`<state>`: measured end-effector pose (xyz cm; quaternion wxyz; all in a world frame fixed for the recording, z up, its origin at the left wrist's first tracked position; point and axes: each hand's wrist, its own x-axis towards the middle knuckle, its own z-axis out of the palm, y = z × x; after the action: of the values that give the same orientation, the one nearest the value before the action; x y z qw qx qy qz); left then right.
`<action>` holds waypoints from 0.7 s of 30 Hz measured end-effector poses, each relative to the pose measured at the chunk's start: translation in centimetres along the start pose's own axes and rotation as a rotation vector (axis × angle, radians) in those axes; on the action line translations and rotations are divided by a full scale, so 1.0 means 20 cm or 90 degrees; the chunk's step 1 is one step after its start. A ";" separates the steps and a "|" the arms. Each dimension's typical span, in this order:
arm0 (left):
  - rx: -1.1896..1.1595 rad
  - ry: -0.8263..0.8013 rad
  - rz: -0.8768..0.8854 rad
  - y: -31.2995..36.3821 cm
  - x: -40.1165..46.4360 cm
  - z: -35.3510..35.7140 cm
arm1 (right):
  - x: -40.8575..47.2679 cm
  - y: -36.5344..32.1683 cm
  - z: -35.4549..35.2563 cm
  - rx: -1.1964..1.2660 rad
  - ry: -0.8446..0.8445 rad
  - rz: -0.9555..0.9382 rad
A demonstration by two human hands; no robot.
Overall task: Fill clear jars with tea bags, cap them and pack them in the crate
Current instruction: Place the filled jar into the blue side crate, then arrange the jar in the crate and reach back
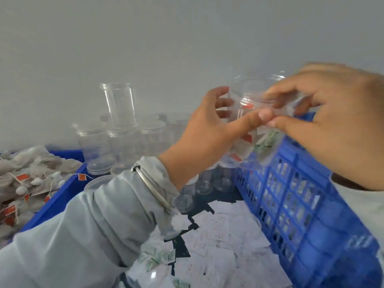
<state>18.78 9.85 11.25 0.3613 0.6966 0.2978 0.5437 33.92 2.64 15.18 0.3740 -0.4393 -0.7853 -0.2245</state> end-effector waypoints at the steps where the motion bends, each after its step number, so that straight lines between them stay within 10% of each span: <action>1: -0.008 0.005 0.014 0.03 0.04 0.06 | 0.02 0.07 -0.04 0.008 0.012 0.013; 12: -0.012 0.133 -0.066 -0.04 0.51 0.62 | 0.18 0.75 -0.15 -0.065 0.068 0.108; 21: 0.268 -0.113 -0.193 -0.44 0.56 0.79 | 0.13 1.26 0.26 -0.091 -0.044 0.323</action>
<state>36.43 20.96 7.68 0.3106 0.7484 0.4726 0.3465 52.58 20.41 14.57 0.3589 -0.6548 -0.6448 -0.1635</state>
